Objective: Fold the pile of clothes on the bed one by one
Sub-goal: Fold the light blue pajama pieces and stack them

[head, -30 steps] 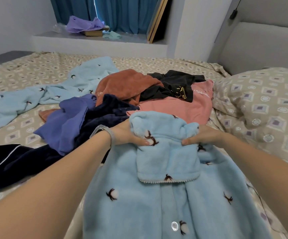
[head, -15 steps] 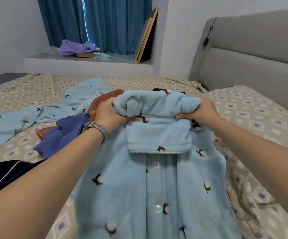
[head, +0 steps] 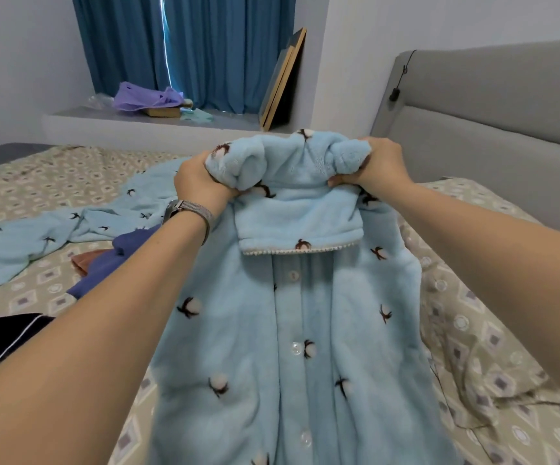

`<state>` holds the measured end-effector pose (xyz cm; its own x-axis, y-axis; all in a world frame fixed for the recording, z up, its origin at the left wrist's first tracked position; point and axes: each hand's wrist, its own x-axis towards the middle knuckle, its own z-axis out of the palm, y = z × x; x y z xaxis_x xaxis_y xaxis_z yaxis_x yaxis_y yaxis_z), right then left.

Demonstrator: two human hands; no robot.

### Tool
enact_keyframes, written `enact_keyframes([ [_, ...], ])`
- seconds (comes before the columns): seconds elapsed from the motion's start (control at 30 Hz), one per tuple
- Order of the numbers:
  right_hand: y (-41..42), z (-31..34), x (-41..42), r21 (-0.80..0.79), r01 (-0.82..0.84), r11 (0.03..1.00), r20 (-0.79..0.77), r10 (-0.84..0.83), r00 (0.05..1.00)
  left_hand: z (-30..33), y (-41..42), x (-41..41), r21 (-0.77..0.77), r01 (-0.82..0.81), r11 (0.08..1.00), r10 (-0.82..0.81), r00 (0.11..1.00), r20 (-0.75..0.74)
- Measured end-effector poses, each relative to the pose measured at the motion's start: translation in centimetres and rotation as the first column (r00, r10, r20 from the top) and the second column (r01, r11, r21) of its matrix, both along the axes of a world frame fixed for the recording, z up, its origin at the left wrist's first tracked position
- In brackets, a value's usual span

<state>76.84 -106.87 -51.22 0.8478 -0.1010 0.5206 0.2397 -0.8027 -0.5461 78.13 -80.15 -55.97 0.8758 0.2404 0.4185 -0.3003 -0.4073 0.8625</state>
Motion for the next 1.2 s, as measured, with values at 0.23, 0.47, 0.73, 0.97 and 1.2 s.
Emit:
enact_keyframes([
  [0.23, -0.5, -0.1, 2.2, 0.222, -0.045, 0.974, 0.034, 0.039, 0.999, 2.3, 0.0, 1.2, -0.046, 0.020, 0.999, -0.016, 0.995, 0.097],
  [0.47, -2.6, -7.8, 2.1, 0.205, -0.069, 0.976, -0.222, 0.115, 0.968, -3.4, 0.5, 0.0, 0.303, 0.225, 0.926, -0.195, 0.973, -0.125],
  [0.73, -3.3, -12.2, -3.2, 0.281, -0.220, 0.934, -0.213, 0.285, 0.935, -6.3, 1.8, -3.2, 0.393, 0.460, 0.796, -0.400, 0.887, -0.229],
  [0.97, -3.6, -16.6, -12.2, 0.054, -0.371, 0.927, -0.132, 0.375, 0.918, -11.9, 2.7, -10.9, 0.669, 0.487, 0.562, -0.456, 0.857, -0.240],
  [1.2, -4.1, -21.9, -19.4, -0.321, -0.498, 0.805, -0.008, 0.524, 0.852, -14.7, 5.0, -17.2, 0.917, 0.253, 0.308, -0.721, 0.691, 0.051],
])
